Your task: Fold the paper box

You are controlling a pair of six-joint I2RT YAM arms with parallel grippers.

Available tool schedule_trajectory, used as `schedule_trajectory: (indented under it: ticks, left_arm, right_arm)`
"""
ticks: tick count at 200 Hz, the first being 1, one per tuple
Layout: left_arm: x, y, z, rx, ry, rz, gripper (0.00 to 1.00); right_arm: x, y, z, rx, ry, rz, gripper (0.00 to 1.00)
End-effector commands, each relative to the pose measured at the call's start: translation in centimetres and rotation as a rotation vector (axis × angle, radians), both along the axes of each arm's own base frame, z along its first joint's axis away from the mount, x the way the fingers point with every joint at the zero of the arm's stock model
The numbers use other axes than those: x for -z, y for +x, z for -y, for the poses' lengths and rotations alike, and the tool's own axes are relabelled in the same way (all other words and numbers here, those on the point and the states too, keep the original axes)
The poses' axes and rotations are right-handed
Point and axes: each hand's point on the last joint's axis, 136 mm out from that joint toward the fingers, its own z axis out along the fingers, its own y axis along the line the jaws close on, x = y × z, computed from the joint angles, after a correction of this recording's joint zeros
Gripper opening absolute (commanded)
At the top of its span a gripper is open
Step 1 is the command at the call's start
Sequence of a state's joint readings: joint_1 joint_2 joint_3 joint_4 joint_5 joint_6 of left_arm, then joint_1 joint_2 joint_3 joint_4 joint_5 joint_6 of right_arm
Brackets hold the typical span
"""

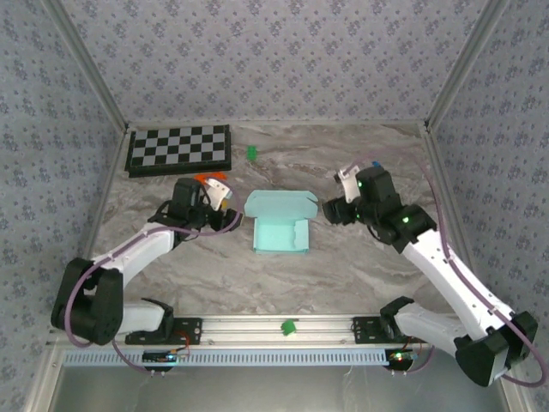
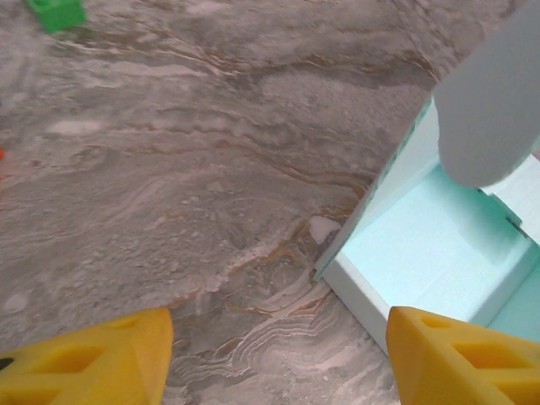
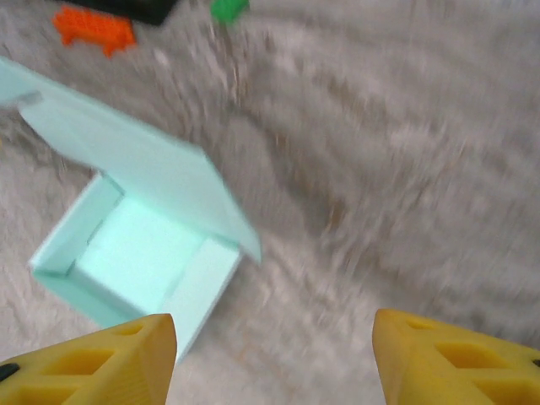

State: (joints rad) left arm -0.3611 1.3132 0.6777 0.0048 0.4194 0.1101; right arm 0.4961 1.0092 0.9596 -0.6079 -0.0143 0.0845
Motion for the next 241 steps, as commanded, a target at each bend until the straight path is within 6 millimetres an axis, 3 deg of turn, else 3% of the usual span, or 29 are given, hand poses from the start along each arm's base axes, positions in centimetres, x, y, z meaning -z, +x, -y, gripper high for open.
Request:
schedule_trajectory:
  ticks: [1, 33, 91, 123, 183, 241]
  left_arm:
    - [-1.8, -0.2, 2.4, 0.179, -0.066, 0.062, 0.67]
    - [-1.8, 0.6, 3.2, 0.214, -0.070, 0.079, 0.64]
    - [-1.9, 2.1, 4.2, 0.251, -0.077, 0.101, 0.58]
    - [-2.3, 1.5, 5.2, 0.328, -0.121, 0.079, 0.49]
    - [-2.1, 1.1, 5.7, 0.351, -0.140, 0.037, 0.17]
    - [-2.5, 0.3, 5.8, 0.340, -0.139, 0.049, 0.00]
  right_arm:
    - [2.6, -1.2, -0.6, 0.131, 0.171, -0.126, 0.64]
    - [6.4, -2.2, -1.8, 0.149, 0.229, -0.189, 0.64]
    - [9.7, -1.6, -3.2, 0.156, 0.252, -0.231, 0.65]
    - [11.0, -1.2, -3.7, 0.147, 0.224, -0.267, 0.65]
    - [13.1, -0.3, -3.8, 0.210, 0.213, -0.302, 0.64]
    - [13.8, 1.3, -4.6, 0.197, 0.190, -0.303, 0.62]
